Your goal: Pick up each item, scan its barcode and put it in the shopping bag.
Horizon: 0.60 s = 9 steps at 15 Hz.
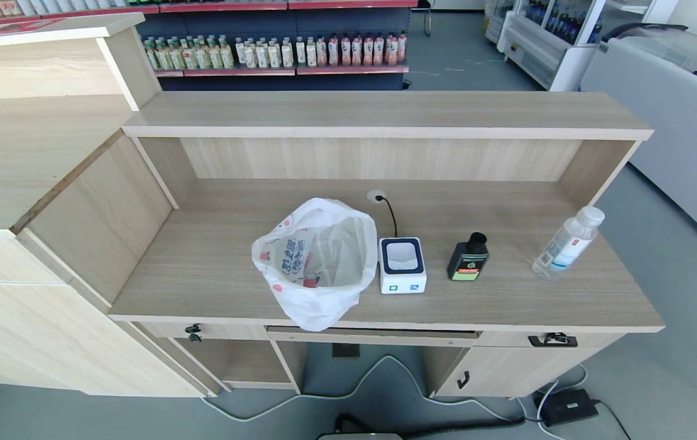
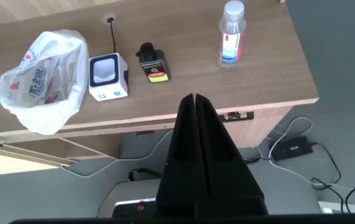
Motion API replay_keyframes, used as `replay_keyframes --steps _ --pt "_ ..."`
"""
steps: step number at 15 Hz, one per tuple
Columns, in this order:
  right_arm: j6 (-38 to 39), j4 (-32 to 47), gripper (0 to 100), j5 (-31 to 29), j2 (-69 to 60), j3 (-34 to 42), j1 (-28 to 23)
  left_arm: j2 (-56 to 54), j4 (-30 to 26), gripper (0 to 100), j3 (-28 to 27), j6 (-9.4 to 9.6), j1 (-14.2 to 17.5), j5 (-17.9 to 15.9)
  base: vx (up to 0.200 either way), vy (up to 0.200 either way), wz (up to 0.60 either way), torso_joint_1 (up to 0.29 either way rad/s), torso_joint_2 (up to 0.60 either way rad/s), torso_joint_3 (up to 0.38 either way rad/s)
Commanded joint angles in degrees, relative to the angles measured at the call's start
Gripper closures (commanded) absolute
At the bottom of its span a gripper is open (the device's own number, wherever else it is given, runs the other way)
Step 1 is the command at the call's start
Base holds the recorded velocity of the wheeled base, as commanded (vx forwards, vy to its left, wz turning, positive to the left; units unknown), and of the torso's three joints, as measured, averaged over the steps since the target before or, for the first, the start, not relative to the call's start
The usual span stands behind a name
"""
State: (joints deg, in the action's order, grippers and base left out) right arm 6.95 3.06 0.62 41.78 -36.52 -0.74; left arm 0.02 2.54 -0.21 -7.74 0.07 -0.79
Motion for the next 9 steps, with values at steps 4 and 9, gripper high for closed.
replay_keyframes --steps 4,9 --pt "-1.94 -2.09 100 0.08 18.78 -0.39 -2.33 -0.02 0.01 0 -0.06 0.01 0.01 0.00 0.000 0.000 0.00 0.000 0.00 0.000" --pt "-7.56 -13.52 0 0.61 36.53 -2.32 -11.21 -0.02 0.01 0 0.03 0.01 0.01 0.00 0.000 0.000 0.00 0.000 0.00 0.000"
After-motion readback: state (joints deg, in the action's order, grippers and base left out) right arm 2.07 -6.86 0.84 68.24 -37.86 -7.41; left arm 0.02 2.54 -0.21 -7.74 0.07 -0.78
